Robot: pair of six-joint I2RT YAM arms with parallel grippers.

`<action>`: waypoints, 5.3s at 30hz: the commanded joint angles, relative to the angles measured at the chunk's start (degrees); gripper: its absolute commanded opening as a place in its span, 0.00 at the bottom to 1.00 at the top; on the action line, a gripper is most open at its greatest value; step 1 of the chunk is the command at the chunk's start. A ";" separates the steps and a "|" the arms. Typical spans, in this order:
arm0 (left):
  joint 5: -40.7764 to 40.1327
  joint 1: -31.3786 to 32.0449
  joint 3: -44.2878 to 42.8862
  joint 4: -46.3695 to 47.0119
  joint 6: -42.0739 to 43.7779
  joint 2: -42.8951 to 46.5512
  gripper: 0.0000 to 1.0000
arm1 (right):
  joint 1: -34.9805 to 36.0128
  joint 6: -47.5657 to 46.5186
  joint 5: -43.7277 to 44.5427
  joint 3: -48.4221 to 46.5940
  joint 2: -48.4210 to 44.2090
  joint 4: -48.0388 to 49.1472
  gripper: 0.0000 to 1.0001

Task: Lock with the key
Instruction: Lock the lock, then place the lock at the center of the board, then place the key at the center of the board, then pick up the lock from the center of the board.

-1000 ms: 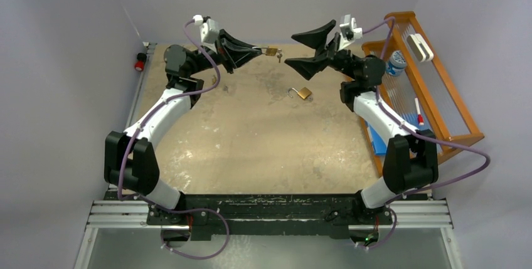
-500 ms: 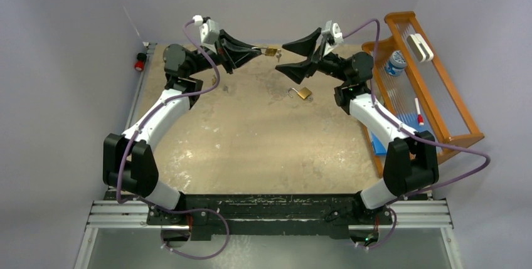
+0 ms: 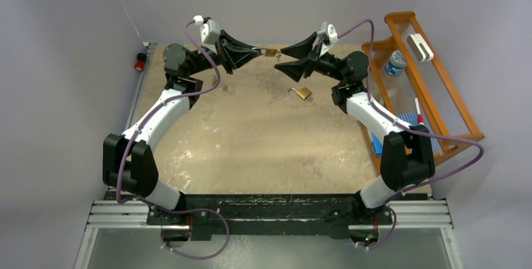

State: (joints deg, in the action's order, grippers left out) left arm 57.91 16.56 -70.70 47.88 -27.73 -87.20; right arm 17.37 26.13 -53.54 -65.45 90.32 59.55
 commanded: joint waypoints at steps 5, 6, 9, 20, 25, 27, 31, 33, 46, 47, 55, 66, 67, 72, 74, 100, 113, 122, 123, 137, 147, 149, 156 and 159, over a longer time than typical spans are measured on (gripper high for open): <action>0.06 -0.42 -1.11 1.15 1.93 3.16 0.00 | -2.03 5.39 -4.12 -1.64 0.40 4.77 0.00; 0.02 -0.59 -1.12 0.25 2.65 3.44 0.00 | -3.87 7.88 -3.17 0.61 -0.31 8.65 0.00; -0.26 -1.27 -1.69 -6.10 8.03 4.67 0.00 | -12.09 17.05 2.37 9.26 -3.15 19.34 0.00; -7.49 -1.62 -5.73 -29.41 24.82 5.23 0.00 | -16.98 3.99 14.84 12.92 -11.16 2.64 0.00; -25.13 -1.23 -12.67 -50.91 36.44 2.69 0.01 | -5.59 -18.95 25.95 4.54 -11.28 -24.76 0.00; -32.96 -1.09 -15.19 -55.42 36.81 1.01 0.02 | -1.27 -25.55 31.93 0.76 -9.21 -33.18 0.00; -49.86 -0.01 -18.23 -56.99 31.40 -1.99 0.13 | 2.73 -27.25 36.64 -3.14 -5.13 -38.34 0.00; -55.77 0.01 -19.98 -58.86 28.36 -3.99 0.13 | 5.11 -29.07 38.61 -5.17 -2.86 -40.02 0.00; -72.99 1.20 -9.97 -69.58 18.10 3.71 0.13 | 16.76 -30.60 39.95 -15.49 10.75 -46.47 0.00; -73.26 1.20 -8.18 -68.34 17.61 5.02 0.18 | 16.74 -30.13 39.80 -15.68 11.54 -45.84 0.00; -73.38 -1.61 -2.56 -69.34 11.73 6.25 0.47 | 19.10 -29.63 41.26 -24.64 21.39 -49.97 0.00; -61.85 -8.83 4.08 -65.81 7.76 9.48 0.71 | 15.99 -25.82 43.92 -52.42 42.40 -62.72 0.00; -61.51 -8.94 4.49 -65.73 8.05 9.50 0.71 | 15.03 -25.55 43.81 -55.99 44.55 -64.25 0.00; -59.95 -9.65 6.47 -64.37 8.72 10.20 0.73 | 10.26 -25.79 44.72 -71.20 54.17 -69.98 0.00; -59.34 -9.85 6.74 -64.01 8.67 10.12 0.73 | 9.20 -27.64 44.84 -74.22 57.00 -70.51 0.00; -54.17 -10.04 9.21 -60.49 3.38 10.97 0.76 | 7.82 -40.70 42.20 -78.55 69.03 -50.63 0.37; -55.84 -9.97 9.04 -60.46 3.46 12.87 0.77 | 4.64 -40.19 45.94 -49.04 45.13 -36.13 0.97; -59.10 -7.99 7.31 -62.91 5.84 14.02 0.78 | 2.99 -40.09 45.57 -38.14 27.26 -62.90 0.99; -60.16 -7.69 6.93 -63.63 6.38 14.25 0.78 | 3.03 -40.07 46.18 -37.53 26.49 -65.86 0.99; -53.63 -6.49 7.03 -61.87 4.45 17.47 0.81 | 3.04 -34.03 48.88 -15.83 11.16 -70.86 0.99; -49.23 -6.45 7.83 -60.00 2.27 15.40 0.83 | 3.08 -38.39 46.20 -16.97 15.62 -72.63 0.99; -49.22 -6.45 8.08 -59.84 2.24 15.17 0.84 | 2.84 -39.84 45.72 -17.39 17.65 -71.78 0.98; -48.52 -6.45 8.05 -59.74 2.32 13.95 0.84 | -0.49 -43.70 40.27 -26.12 26.19 -75.34 0.93; -48.51 -6.45 7.90 -59.83 2.48 13.49 0.84 | -1.79 -44.48 40.82 -27.79 28.49 -75.38 0.92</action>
State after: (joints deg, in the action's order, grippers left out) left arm 8.32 10.04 -61.56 -14.41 -24.58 -73.47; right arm 17.74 -15.57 -10.72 -88.95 118.58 -14.61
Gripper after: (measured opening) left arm 0.842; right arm 0.927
